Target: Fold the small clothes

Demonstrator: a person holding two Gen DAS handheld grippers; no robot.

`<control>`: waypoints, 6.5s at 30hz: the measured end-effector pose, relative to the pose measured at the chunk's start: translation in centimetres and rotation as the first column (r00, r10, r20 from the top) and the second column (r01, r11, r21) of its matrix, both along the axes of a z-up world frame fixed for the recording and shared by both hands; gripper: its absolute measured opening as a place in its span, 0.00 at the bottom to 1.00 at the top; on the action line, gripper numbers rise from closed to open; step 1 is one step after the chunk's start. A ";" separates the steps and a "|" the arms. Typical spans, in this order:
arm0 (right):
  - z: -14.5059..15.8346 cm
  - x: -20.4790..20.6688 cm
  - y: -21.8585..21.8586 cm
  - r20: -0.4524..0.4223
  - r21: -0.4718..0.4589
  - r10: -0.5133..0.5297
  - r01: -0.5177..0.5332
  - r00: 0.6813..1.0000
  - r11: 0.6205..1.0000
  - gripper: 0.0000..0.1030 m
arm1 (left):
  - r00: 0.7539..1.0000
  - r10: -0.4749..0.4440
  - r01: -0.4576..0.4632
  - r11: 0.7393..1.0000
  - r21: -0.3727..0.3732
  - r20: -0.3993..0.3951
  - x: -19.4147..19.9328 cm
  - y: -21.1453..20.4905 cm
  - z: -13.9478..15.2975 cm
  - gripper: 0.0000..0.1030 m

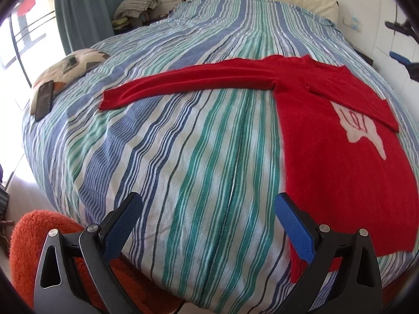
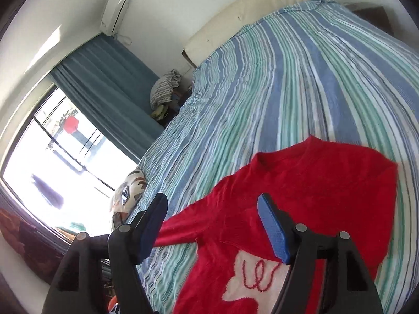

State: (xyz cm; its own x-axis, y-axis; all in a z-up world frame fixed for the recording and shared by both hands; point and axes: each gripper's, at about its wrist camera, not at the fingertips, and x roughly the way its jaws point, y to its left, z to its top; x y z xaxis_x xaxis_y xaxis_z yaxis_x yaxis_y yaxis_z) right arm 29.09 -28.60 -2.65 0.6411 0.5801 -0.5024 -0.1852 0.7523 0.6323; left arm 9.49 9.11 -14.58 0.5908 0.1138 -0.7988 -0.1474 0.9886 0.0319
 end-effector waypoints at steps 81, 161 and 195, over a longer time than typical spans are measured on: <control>-5.5 -30.3 -5.0 0.062 -0.702 -0.525 0.411 0.849 0.581 0.65 | 1.000 -0.020 0.020 0.998 0.057 0.009 -0.6 -1.2 -0.2 0.98; -6.8 -29.4 -2.1 0.047 -0.719 -0.431 0.330 0.901 0.612 0.66 | 0.847 0.483 -0.516 0.652 -0.556 -0.220 12.2 27.8 -3.6 0.80; -8.5 -28.7 -4.4 -0.045 -0.601 -0.441 0.328 0.896 0.728 0.66 | 0.852 -0.513 0.520 0.852 -0.056 0.108 17.2 -24.6 9.1 0.70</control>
State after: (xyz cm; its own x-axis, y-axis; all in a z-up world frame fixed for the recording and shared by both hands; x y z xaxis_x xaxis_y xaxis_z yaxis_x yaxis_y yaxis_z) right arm 0.37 -32.99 -11.19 0.6152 -0.1235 -0.7786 0.2692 0.9612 0.0603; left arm 26.72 -15.50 -5.50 0.6133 -0.2891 -0.7351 0.3865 0.9214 -0.0399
